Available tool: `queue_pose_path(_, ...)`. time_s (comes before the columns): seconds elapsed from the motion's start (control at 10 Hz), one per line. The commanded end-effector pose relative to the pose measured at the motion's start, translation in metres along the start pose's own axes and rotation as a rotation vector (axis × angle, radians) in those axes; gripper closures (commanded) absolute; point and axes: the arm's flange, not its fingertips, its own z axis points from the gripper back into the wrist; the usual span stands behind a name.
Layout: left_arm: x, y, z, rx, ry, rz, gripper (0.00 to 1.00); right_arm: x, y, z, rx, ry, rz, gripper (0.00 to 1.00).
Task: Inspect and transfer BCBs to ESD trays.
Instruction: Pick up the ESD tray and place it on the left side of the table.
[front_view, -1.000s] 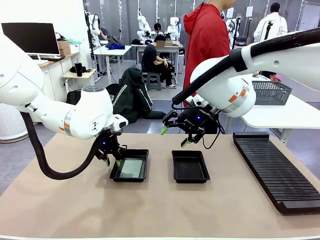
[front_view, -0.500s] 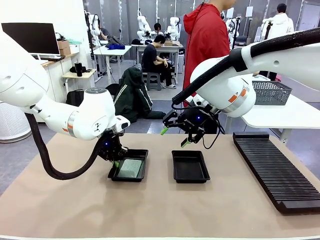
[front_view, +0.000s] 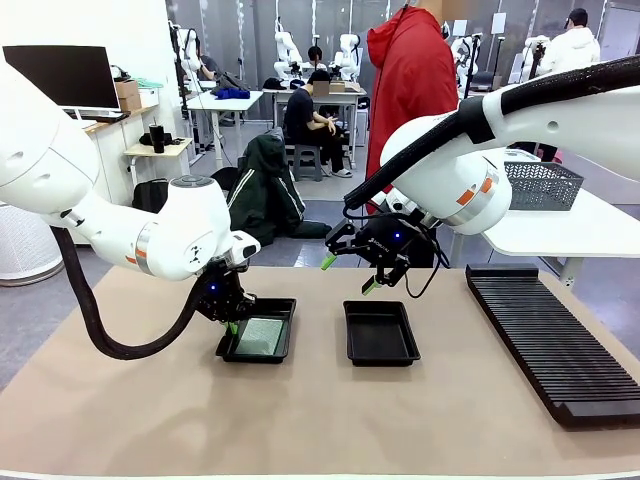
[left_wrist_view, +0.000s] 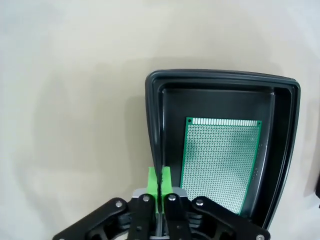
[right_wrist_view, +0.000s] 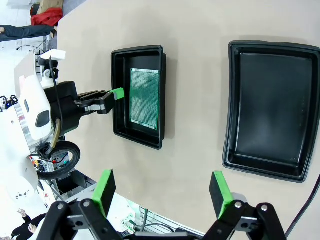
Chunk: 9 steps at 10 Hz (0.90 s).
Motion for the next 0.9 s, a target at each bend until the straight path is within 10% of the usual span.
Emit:
queue_pose_path(0.0,0.0000,-0.0001,0.0000,0.003,-0.001,-0.005,1.00,-0.0001,0.0005,-0.0003,-0.003,-0.008,-0.013,0.00)
queue_pose_path(0.8,-0.0014,0.0042,0.0081,-0.006,-0.008,0.003,0.97,-0.0001,0.0005,-0.0003,-0.003,-0.008,-0.013,0.00)
